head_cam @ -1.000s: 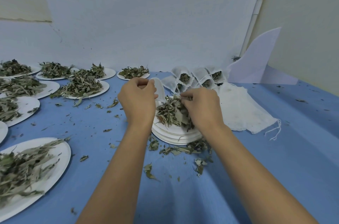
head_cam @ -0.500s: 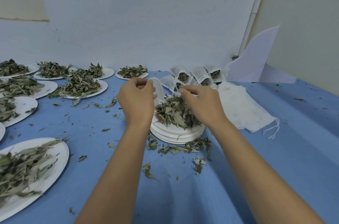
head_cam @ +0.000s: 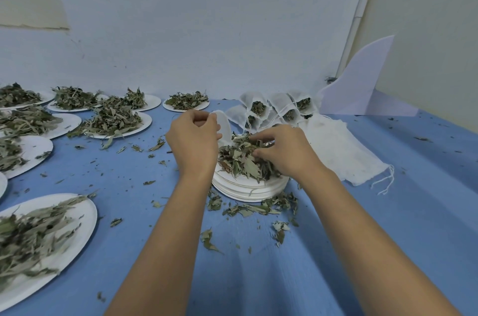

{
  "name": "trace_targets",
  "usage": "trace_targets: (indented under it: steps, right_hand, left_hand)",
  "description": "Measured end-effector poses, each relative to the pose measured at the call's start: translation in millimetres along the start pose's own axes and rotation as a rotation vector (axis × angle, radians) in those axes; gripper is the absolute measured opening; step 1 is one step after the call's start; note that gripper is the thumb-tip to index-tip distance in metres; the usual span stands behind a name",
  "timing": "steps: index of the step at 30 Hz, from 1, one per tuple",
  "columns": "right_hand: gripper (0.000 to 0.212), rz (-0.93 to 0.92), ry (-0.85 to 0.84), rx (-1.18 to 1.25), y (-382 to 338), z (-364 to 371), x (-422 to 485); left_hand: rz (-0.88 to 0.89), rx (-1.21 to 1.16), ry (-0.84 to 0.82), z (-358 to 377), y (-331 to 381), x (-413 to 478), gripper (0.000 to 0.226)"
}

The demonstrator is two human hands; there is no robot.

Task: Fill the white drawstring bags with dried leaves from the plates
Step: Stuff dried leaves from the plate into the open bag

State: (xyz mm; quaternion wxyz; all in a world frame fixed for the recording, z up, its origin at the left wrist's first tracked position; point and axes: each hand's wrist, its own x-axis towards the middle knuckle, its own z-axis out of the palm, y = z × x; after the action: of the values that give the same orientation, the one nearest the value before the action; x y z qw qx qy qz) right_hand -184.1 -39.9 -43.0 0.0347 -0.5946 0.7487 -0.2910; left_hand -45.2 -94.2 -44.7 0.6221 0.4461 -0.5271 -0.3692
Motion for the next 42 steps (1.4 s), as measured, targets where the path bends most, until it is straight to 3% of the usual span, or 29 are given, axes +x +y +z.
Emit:
trace_targets:
  steps: [6, 12, 17, 25, 29, 37, 42]
  right_hand:
    - [0.016, 0.004, 0.198, 0.136, -1.9, -2.4, -1.3]
    - [0.015, 0.028, 0.298, 0.269, -4.2, -9.0, 0.4]
    - [0.014, 0.082, 0.387, 0.528, -10.1, -9.3, -1.0]
    - [0.014, 0.177, 0.145, 1.059, -18.7, -18.1, -2.1]
    - [0.014, 0.167, 0.045, 1.033, -20.6, -16.0, -3.6]
    - [0.013, 0.131, 0.15, 1.228, -20.9, -27.5, -3.6]
    - [0.015, 0.061, 0.137, 1.063, -25.2, -17.7, -4.9]
  left_hand:
    - [-0.01, 0.012, 0.001, 0.7, -2.7, 1.3, 0.005]
    - [0.009, 0.041, -0.007, -0.3, -3.1, 0.2, 0.007]
    - [0.001, 0.077, -0.018, -0.2, -2.7, 0.4, 0.005]
    - [0.035, 0.26, -0.027, -0.6, -4.3, 0.3, 0.013]
    - [0.025, 0.251, -0.029, -0.1, -2.5, 2.0, 0.013]
    - [0.059, 0.228, -0.018, 3.8, -1.5, -2.6, 0.008]
    - [0.057, 0.168, -0.035, 5.8, 0.5, -4.6, 0.009]
